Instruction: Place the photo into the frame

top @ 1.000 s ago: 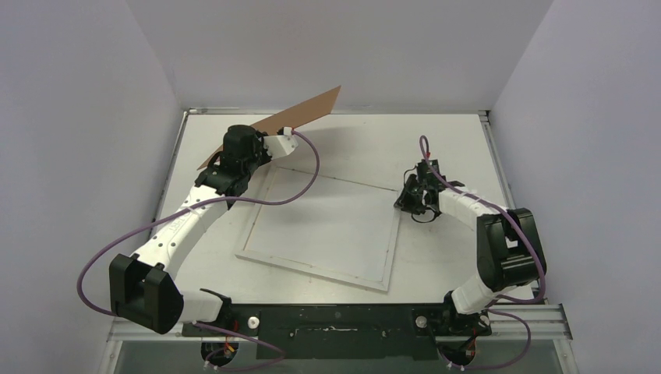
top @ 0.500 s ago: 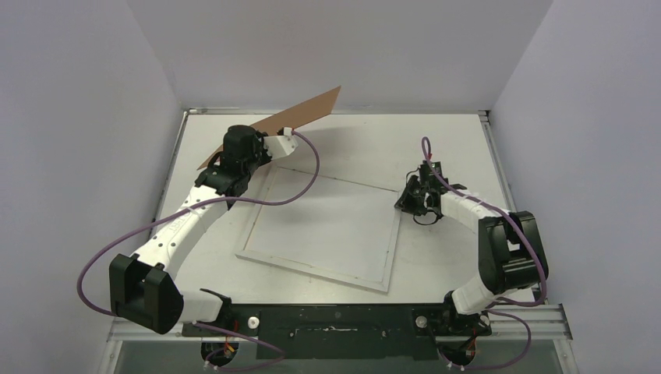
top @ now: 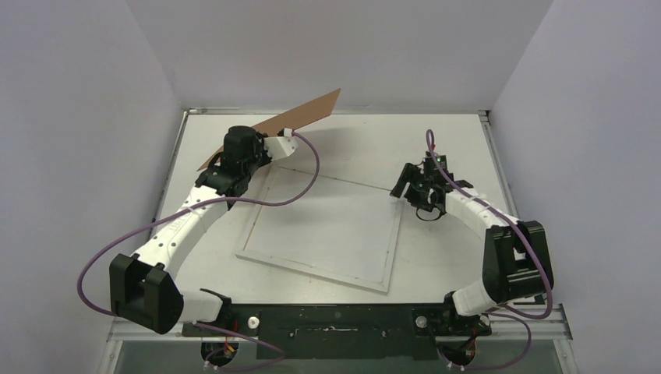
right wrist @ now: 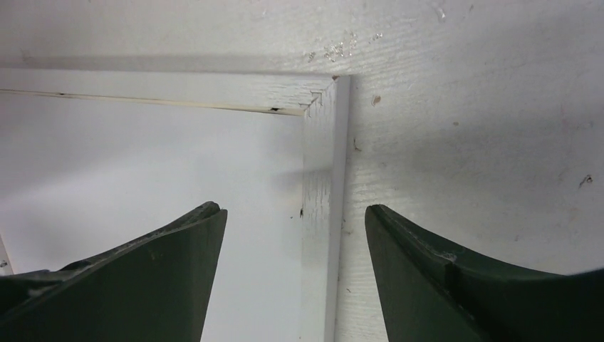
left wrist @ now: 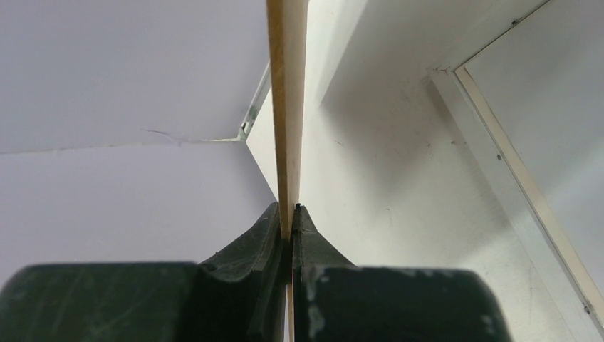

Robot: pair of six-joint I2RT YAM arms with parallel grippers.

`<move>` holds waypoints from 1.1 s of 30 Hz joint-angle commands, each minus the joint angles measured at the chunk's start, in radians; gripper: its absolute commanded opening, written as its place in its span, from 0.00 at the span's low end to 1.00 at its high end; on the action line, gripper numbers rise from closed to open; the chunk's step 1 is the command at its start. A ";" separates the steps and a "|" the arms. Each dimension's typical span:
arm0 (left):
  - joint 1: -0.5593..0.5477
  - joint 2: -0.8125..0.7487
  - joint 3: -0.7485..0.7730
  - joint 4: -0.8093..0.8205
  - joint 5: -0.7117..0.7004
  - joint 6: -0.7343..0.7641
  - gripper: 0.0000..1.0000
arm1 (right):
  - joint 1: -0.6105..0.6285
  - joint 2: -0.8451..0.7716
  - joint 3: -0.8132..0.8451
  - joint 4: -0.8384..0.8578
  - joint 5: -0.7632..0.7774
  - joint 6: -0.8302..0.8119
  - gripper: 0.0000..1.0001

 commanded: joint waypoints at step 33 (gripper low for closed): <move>-0.043 -0.100 -0.015 0.179 0.012 0.083 0.00 | -0.089 -0.009 0.267 0.054 -0.205 0.005 0.97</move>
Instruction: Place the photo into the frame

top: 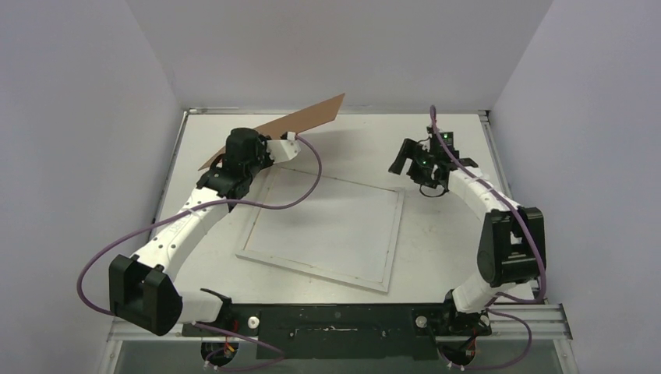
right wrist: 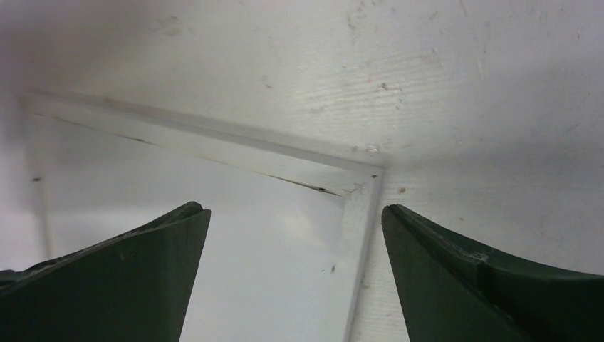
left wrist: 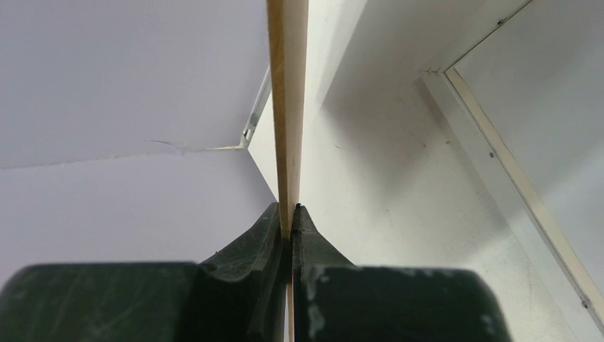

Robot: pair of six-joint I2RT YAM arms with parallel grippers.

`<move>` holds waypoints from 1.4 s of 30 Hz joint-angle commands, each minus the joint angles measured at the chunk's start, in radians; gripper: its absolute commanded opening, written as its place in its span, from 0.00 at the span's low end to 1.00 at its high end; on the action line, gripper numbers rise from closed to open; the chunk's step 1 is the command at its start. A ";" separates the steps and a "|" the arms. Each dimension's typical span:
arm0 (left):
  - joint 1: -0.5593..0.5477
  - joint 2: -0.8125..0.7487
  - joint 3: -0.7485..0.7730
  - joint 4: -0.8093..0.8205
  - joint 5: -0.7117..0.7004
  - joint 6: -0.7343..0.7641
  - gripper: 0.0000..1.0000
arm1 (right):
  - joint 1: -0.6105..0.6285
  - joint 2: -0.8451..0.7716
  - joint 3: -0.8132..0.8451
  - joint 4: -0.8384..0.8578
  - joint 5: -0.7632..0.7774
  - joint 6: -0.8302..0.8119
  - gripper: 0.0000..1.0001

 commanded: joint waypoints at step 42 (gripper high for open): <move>-0.136 -0.343 -0.038 0.008 0.165 0.007 0.89 | -0.021 -0.273 0.151 0.536 -0.430 0.796 0.05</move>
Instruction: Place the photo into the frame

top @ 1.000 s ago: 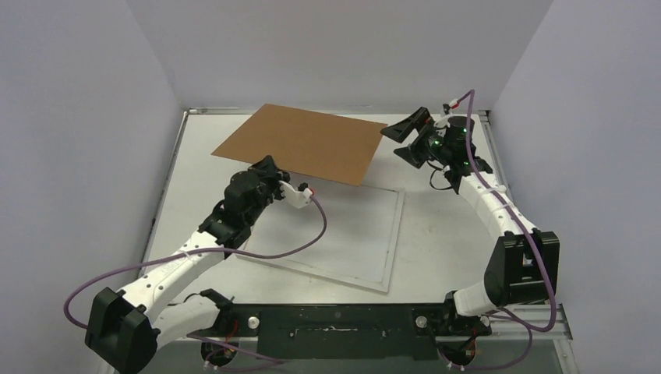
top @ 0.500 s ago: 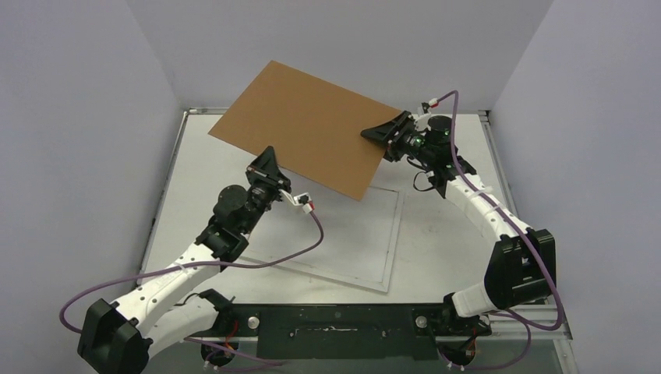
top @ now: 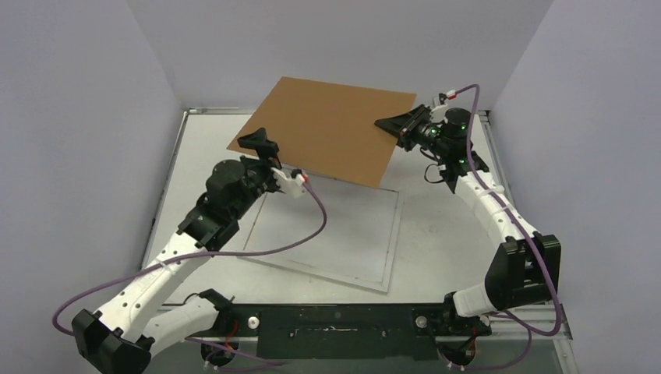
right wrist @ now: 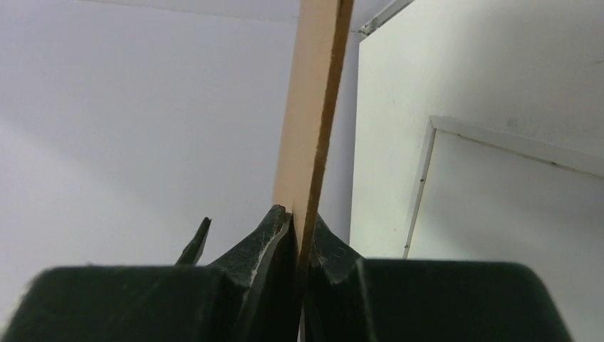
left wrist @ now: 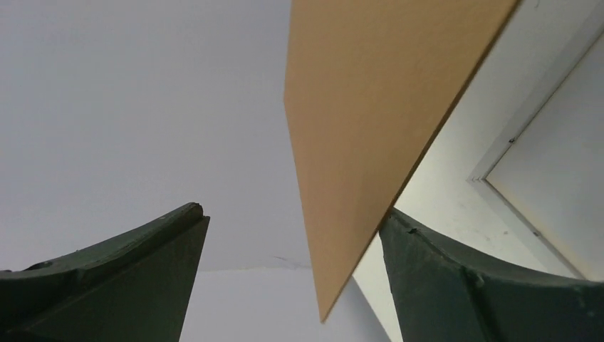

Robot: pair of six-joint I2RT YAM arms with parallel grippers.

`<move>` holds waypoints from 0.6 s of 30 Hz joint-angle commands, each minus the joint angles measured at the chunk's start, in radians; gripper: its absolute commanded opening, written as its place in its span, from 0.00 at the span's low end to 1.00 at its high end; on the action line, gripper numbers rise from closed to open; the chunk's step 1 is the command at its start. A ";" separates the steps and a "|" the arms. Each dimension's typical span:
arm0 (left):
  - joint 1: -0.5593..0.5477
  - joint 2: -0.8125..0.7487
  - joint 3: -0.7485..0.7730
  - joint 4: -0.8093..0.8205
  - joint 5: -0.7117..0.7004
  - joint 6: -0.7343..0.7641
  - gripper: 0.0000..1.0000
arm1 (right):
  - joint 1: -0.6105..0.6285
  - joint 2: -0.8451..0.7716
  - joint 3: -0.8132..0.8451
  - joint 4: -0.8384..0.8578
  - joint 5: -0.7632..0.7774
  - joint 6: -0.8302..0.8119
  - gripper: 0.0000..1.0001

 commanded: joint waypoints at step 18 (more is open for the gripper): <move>0.779 0.600 0.678 -0.886 0.652 -0.954 0.70 | -0.169 -0.292 0.061 -0.436 -0.183 -0.264 0.05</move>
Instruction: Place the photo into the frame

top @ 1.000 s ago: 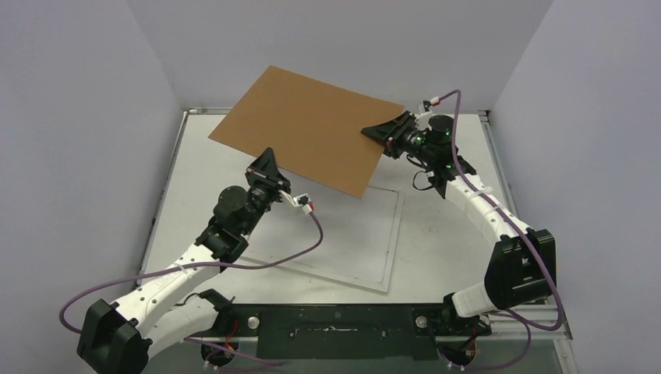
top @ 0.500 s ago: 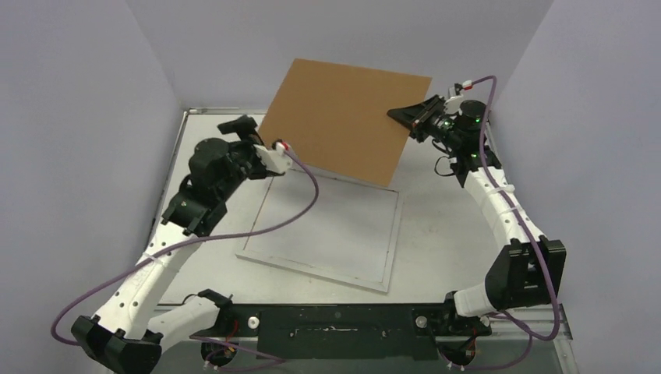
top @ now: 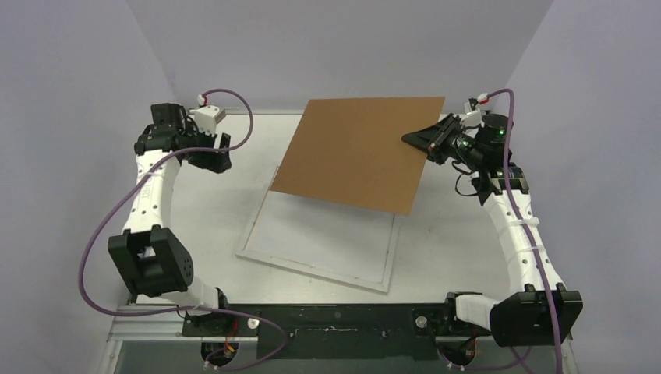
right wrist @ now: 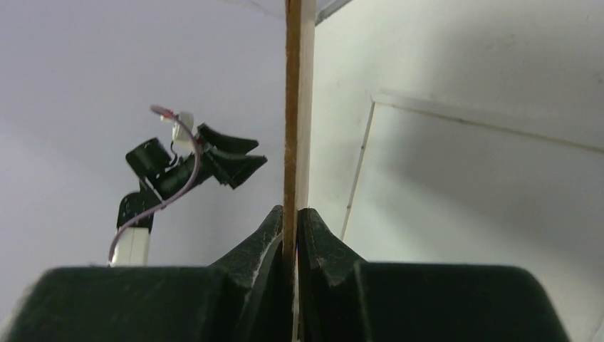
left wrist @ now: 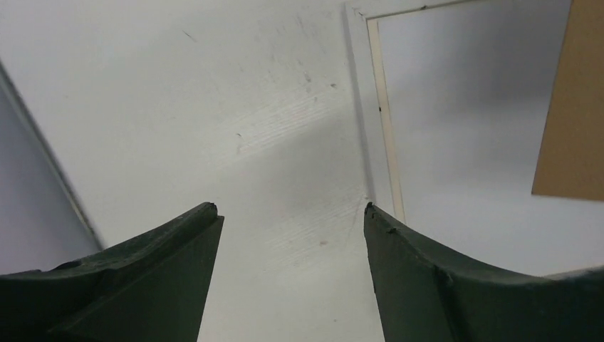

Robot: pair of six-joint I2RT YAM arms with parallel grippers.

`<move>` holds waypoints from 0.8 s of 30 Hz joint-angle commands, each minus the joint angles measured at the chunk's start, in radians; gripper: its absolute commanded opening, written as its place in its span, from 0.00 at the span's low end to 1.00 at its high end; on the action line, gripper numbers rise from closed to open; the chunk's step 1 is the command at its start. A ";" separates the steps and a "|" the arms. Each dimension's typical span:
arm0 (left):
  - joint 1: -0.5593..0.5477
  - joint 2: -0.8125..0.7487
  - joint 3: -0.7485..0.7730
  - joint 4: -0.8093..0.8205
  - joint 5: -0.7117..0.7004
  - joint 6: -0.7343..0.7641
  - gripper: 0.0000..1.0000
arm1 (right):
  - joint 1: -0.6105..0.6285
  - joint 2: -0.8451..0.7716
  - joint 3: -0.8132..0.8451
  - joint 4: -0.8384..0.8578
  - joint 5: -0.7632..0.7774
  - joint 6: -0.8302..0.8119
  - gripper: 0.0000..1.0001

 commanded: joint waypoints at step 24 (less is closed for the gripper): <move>-0.009 0.214 -0.206 0.083 0.128 -0.189 0.39 | 0.213 -0.110 -0.229 0.032 0.026 -0.033 0.05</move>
